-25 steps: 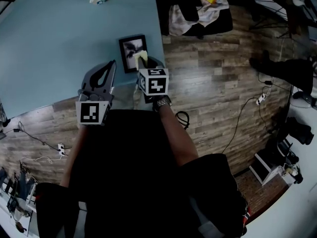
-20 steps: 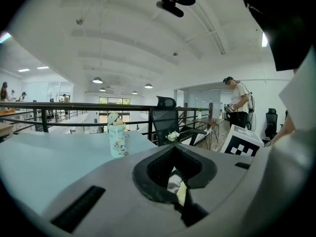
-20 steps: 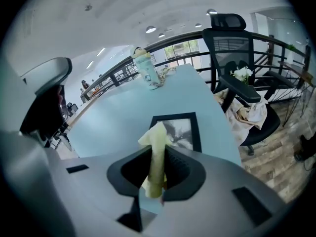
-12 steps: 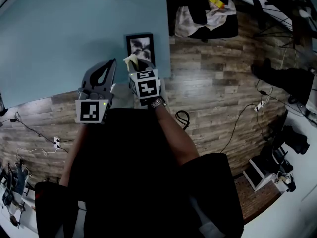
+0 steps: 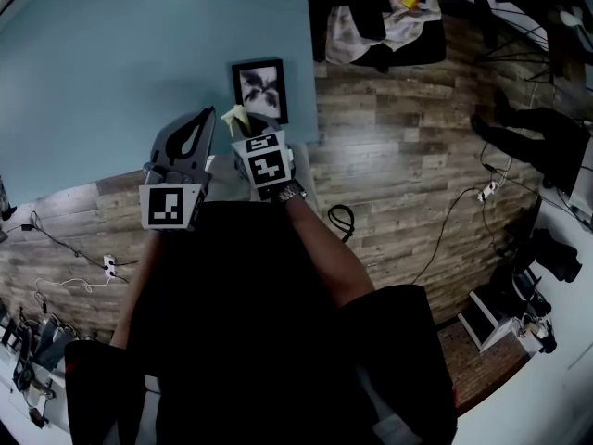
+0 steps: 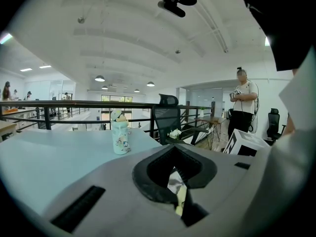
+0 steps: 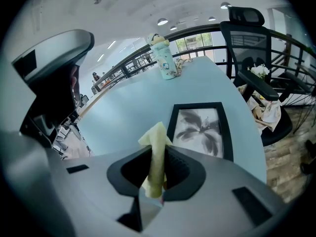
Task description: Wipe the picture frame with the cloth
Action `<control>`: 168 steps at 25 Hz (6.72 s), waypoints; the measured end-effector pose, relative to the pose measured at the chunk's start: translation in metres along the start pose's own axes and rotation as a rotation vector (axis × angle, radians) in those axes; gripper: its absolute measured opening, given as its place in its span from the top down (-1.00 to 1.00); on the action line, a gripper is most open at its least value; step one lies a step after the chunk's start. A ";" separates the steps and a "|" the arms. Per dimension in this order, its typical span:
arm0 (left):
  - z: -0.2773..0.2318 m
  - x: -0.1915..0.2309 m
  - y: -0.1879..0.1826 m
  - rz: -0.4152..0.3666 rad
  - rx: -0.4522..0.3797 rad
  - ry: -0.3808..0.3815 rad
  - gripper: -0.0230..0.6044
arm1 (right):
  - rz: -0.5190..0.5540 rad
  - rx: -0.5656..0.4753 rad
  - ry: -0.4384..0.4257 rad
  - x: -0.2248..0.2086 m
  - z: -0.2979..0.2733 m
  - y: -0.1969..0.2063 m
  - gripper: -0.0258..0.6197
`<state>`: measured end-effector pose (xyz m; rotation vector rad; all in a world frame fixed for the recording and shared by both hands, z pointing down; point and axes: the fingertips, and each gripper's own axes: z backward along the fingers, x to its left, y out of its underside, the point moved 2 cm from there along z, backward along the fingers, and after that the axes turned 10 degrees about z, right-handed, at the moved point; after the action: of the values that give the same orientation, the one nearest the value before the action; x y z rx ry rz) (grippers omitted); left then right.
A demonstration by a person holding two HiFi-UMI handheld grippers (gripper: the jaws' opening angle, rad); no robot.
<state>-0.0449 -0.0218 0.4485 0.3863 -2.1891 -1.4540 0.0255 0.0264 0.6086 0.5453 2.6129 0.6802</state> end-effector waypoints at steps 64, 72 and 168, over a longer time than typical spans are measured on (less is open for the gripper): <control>-0.055 -0.039 -0.012 -0.015 0.018 0.086 0.94 | -0.139 -0.027 0.148 -0.095 0.043 0.021 0.74; -0.061 -0.026 -0.013 0.000 0.019 0.045 0.94 | -0.114 -0.010 0.136 -0.105 0.036 0.007 0.74; -0.015 -0.004 -0.071 -0.003 -0.134 -0.038 0.94 | 0.090 -0.542 0.186 -0.067 0.190 -0.171 0.74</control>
<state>-0.0355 -0.0591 0.3869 0.3183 -2.1060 -1.6121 0.1220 -0.0706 0.3825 0.4447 2.4161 1.4653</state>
